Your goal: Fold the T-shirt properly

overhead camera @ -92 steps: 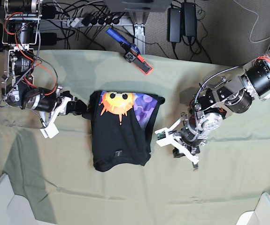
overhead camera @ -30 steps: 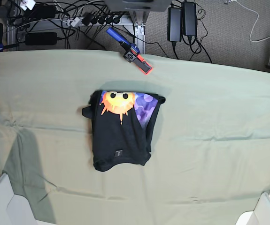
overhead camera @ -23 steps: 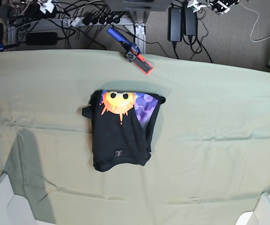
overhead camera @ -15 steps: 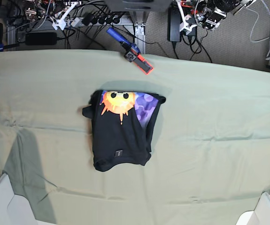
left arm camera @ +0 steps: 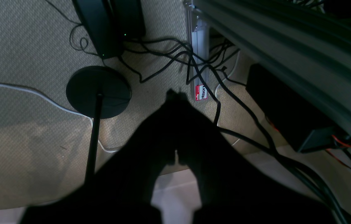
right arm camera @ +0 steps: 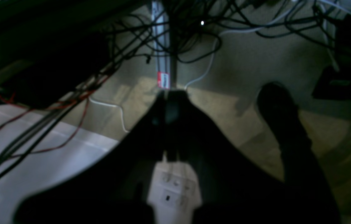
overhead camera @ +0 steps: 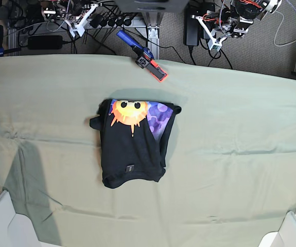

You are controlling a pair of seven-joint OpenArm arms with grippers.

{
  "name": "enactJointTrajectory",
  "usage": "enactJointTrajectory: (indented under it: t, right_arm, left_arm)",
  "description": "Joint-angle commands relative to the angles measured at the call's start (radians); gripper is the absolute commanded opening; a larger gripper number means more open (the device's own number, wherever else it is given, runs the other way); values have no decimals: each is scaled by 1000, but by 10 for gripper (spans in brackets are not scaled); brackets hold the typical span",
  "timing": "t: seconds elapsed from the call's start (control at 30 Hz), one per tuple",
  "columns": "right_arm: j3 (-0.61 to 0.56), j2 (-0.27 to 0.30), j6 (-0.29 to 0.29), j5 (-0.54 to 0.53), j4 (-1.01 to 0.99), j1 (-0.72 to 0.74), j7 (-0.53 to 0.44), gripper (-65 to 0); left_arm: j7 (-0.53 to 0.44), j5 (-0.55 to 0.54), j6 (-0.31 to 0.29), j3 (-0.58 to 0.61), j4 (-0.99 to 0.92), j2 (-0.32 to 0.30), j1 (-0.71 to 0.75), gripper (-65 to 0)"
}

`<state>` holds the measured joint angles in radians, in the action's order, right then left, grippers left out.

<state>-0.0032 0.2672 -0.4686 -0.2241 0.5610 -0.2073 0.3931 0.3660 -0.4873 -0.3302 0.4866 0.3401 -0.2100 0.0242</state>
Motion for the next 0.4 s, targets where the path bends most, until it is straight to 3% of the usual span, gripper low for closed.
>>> enactJointTrajectory:
  t: [0.0, 0.37]
  right_arm:
    - [2, 10, 24, 17, 5, -4, -1, -650]
    - [39, -50, 21, 68, 8, -3, -2, -650]
  left_arm:
    - [0, -2, -18, -2, 6, 0, -5, -650]
    - [-27, -2, -19, -1, 8, 17, -8, -650]
